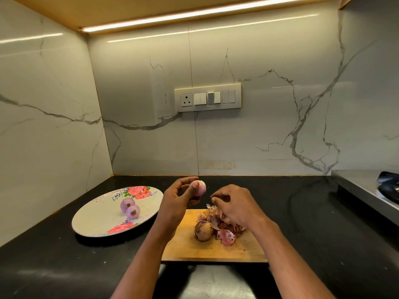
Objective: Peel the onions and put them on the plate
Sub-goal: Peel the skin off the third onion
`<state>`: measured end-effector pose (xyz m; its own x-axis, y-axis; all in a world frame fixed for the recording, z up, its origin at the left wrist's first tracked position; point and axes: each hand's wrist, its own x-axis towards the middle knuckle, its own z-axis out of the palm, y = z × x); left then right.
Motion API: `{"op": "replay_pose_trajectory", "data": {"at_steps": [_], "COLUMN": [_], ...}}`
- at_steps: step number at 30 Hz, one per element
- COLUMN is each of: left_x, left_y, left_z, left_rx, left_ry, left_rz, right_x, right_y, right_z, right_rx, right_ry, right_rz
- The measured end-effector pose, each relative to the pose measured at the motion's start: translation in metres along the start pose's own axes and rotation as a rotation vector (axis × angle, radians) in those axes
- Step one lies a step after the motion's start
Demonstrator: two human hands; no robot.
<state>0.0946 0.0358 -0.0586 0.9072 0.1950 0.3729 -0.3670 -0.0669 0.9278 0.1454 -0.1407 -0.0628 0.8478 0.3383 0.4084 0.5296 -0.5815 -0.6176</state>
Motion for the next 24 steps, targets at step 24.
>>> {"op": "replay_pose_trajectory", "data": {"at_steps": [24], "left_x": [-0.003], "left_y": [0.004], "left_z": [0.003], "left_rx": [0.083], "left_ry": [-0.147], "left_rz": [0.026], "right_x": [-0.001], "right_y": [-0.009], "right_z": [-0.002], "right_rx": [0.358], "right_ry": [0.137], "right_rz": [-0.031]}}
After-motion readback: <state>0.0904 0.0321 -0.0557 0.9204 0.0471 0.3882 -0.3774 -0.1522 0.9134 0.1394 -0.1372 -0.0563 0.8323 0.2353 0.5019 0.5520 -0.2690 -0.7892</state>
